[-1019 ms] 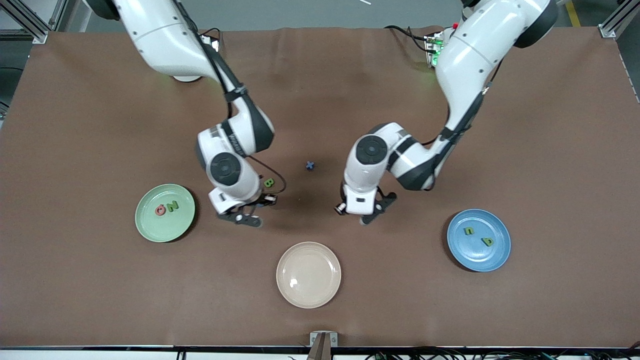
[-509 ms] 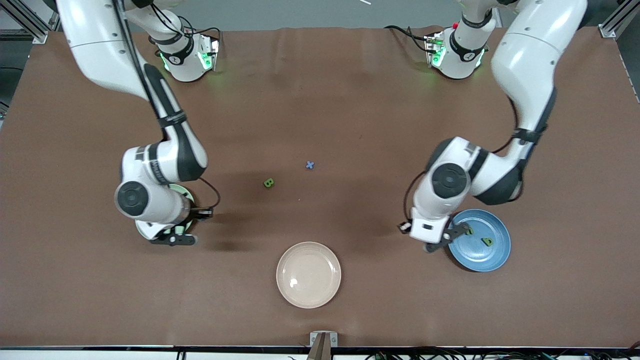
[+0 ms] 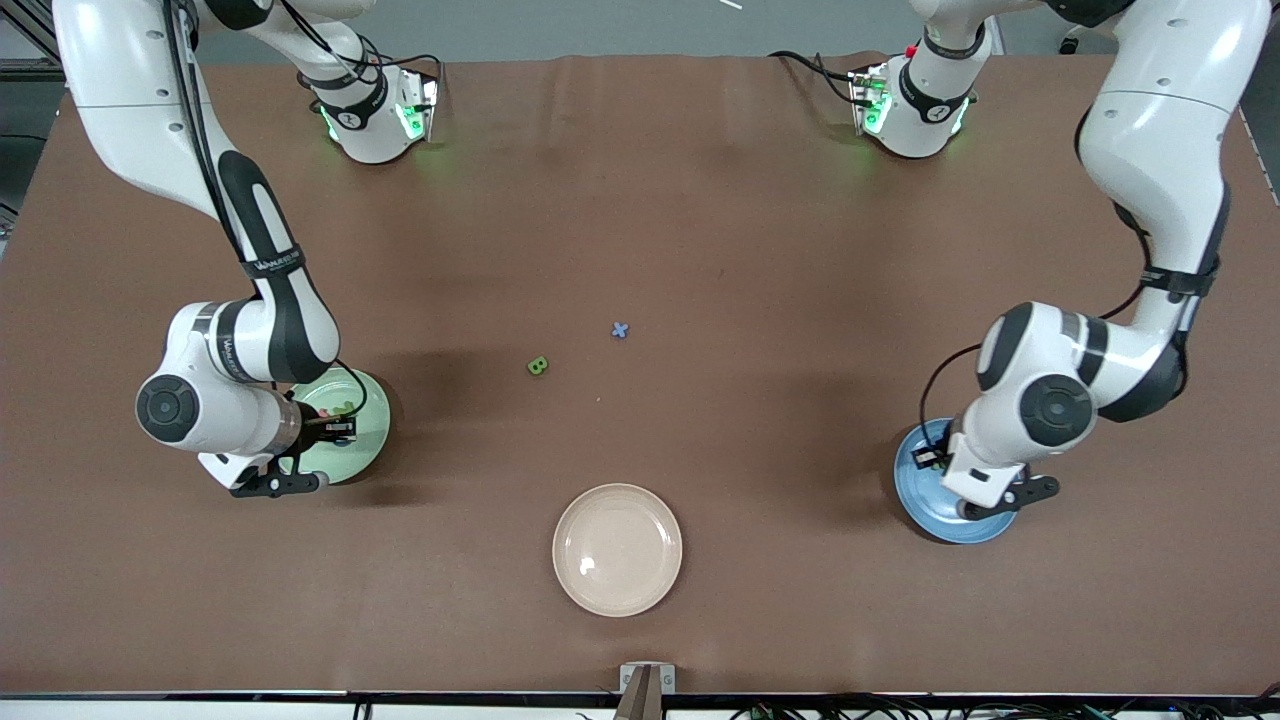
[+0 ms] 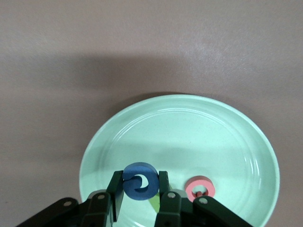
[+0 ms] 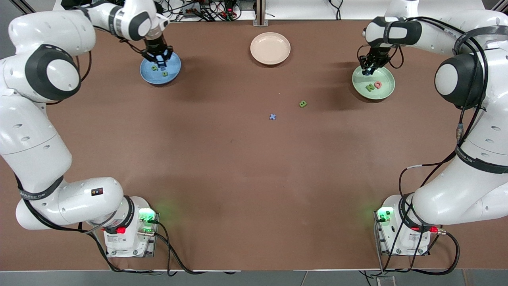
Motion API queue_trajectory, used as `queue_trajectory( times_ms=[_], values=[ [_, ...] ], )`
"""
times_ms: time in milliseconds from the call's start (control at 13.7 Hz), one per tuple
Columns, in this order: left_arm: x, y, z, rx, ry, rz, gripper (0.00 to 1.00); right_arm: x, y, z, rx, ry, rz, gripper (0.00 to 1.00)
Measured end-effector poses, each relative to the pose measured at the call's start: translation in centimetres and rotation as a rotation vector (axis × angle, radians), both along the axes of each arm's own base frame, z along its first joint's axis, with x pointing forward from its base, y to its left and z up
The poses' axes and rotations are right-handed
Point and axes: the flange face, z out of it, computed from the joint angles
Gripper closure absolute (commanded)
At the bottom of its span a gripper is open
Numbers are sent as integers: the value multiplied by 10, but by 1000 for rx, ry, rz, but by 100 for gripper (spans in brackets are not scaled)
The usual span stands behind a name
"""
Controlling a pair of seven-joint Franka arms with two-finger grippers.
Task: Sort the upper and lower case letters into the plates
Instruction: 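Drop m on the blue plate while the right gripper drops C on green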
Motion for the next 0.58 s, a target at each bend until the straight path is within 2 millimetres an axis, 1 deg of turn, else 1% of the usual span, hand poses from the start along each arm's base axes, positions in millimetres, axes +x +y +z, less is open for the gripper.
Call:
queue_trajectory(
  times_ms=[146, 218, 291, 364, 509, 582],
  values=[
    [4, 18, -2, -13, -22, 7, 61, -8, 5, -14, 2, -2, 8, 97],
    [6, 24, -5, -20, -34, 14, 38, -10, 8, -18, 4, 0, 12, 89],
    [7, 30, -8, -24, -39, 14, 13, -11, 9, -20, 4, 2, 15, 59],
    [8, 36, -12, -27, -41, 14, 0, -12, 10, -21, 5, 3, 16, 1],
    [8, 42, -16, -31, -43, 19, 0, -12, 11, -21, 6, 3, 17, 0],
    [8, 40, -16, -32, -43, 16, 0, -12, 11, -21, 6, 3, 17, 0]
  ],
)
